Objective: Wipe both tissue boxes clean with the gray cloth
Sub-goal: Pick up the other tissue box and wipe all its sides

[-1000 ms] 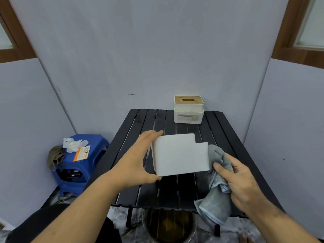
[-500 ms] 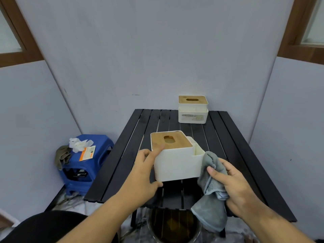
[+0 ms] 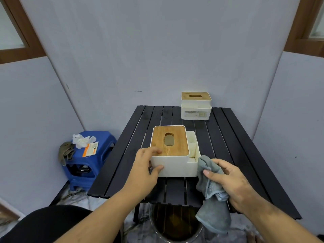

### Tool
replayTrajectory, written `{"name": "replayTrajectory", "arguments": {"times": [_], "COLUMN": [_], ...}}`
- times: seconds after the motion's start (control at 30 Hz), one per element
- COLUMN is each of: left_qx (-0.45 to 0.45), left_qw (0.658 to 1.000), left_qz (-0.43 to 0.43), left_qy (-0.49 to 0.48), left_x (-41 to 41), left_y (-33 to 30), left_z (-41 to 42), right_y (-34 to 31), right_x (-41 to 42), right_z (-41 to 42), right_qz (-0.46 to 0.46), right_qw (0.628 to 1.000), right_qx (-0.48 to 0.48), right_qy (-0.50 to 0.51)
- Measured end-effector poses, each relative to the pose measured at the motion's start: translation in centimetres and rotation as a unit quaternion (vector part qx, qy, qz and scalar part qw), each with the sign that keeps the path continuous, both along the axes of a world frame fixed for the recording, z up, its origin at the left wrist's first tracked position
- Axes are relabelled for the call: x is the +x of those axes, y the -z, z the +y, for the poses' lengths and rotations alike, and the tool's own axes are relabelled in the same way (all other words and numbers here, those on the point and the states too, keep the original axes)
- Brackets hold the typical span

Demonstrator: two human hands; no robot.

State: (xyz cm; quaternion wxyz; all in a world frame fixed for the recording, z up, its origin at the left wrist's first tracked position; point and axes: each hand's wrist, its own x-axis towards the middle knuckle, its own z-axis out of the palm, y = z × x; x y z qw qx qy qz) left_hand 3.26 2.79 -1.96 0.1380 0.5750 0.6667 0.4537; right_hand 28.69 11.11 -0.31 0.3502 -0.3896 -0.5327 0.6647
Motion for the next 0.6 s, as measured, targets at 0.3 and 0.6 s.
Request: {"name": "replayTrajectory", "arguments": {"times": [0.3,0.6], "left_qx": [-0.016,-0.033], "left_qw": [0.999,0.997], "left_qz": [0.027,0.045], "left_qy": [0.005,-0.061], "left_x": [-0.2,-0.2], "left_y": [-0.1,-1.3], "left_z": [0.6,1.4], "right_y": [-0.1,-4.1], "right_x": [-0.6,1.7], "right_z": [2.3,4.1], "right_qz": [-0.093,-0.233], "right_qw": [0.986,0.934], "right_qx": [0.107,0.265], "right_qy": [0.091,0.051]}}
